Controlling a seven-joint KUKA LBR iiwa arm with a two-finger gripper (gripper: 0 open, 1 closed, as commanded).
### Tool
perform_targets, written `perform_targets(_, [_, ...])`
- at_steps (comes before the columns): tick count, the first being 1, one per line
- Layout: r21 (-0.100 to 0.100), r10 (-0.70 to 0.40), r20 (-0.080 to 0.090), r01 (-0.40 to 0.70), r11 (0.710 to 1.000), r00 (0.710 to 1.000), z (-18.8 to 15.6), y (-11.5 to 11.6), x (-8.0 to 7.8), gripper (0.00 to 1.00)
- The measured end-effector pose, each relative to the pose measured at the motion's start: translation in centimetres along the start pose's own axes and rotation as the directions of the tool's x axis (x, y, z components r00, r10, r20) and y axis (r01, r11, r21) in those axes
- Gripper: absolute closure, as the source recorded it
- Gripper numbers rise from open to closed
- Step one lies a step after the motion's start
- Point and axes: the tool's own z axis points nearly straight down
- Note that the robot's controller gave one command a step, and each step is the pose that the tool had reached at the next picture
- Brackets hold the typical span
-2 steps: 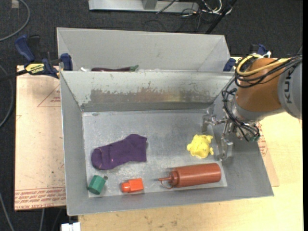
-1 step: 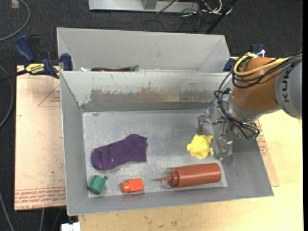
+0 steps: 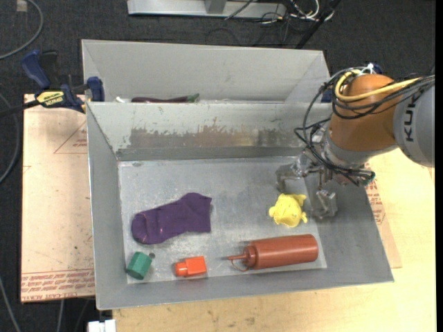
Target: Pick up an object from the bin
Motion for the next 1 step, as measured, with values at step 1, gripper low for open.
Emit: perform_targets(1, [0.01, -0.353, -0.003, 0.353, 0.936, 0.936, 0.12, 6.02, -1.1, 1.0])
